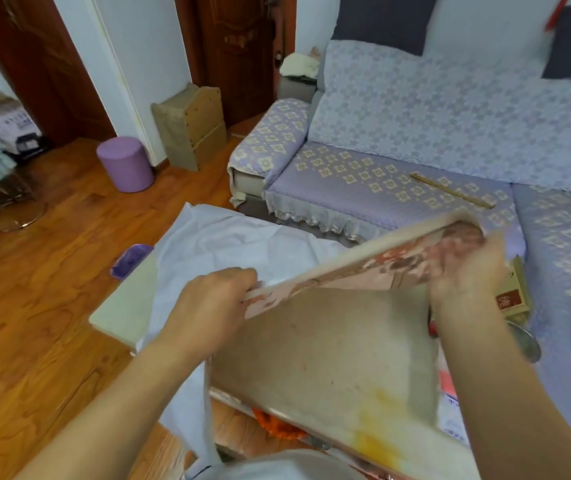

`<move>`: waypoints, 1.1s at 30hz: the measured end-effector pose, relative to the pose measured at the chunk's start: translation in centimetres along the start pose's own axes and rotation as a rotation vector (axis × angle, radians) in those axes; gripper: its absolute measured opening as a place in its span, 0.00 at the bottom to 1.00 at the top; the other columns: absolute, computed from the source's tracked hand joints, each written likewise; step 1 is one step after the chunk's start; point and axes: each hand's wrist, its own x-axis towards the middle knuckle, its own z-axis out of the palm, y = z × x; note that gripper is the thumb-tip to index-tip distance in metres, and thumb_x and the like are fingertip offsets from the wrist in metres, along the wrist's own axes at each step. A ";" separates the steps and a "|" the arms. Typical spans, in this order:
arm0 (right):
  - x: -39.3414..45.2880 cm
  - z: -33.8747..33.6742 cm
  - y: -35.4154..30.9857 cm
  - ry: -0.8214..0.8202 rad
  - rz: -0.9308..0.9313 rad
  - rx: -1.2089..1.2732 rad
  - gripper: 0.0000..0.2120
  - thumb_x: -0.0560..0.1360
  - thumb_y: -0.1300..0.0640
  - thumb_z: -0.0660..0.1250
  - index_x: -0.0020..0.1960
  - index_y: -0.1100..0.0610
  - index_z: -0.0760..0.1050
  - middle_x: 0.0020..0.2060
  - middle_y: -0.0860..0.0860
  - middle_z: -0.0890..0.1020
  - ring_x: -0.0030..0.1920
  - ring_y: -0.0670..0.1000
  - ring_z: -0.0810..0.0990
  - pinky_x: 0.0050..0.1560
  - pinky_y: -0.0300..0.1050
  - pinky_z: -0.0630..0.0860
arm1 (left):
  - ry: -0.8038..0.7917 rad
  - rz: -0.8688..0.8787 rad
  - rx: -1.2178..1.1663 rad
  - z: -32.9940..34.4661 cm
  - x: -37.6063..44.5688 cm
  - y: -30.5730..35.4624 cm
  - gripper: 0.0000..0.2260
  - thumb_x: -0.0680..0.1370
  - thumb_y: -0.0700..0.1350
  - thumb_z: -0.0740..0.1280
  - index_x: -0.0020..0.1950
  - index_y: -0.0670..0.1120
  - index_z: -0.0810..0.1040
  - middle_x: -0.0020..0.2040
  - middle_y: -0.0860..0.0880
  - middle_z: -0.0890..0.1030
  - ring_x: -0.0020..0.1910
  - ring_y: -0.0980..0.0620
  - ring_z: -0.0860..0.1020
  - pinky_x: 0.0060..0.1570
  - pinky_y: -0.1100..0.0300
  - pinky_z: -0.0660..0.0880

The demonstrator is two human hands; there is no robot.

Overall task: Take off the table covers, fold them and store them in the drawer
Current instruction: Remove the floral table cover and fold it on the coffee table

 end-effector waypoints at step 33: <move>-5.6 -4.2 5.3 0.066 0.268 -0.257 0.14 0.82 0.55 0.63 0.60 0.65 0.77 0.51 0.60 0.83 0.49 0.62 0.80 0.47 0.59 0.77 | 0.029 -0.830 -0.097 6.6 -16.0 -6.7 0.12 0.77 0.38 0.67 0.55 0.52 0.83 0.43 0.51 0.83 0.43 0.45 0.80 0.40 0.53 0.76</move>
